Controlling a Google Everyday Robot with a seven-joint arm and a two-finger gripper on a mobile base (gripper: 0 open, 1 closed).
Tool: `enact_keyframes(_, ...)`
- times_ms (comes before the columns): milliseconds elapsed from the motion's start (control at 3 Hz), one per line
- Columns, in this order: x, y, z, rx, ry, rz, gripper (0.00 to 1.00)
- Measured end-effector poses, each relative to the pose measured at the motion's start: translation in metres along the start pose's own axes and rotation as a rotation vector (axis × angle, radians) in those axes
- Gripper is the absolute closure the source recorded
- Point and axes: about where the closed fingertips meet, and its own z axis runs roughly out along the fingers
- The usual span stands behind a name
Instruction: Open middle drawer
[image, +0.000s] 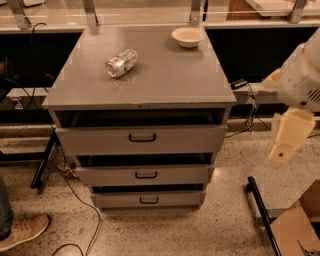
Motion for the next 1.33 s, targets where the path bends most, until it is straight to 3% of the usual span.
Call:
enact_keyframes(667,-0.018,0.078,0.152,-0.223,-0.014,-0.092,0.0)
enact_keyframes(1000,-0.018,0.077,0.152,-0.223,-0.015,-0.092,0.0)
enact_keyframes(1333,-0.01,0.078,0.178,-0.238,-0.035,-0.056,0.0)
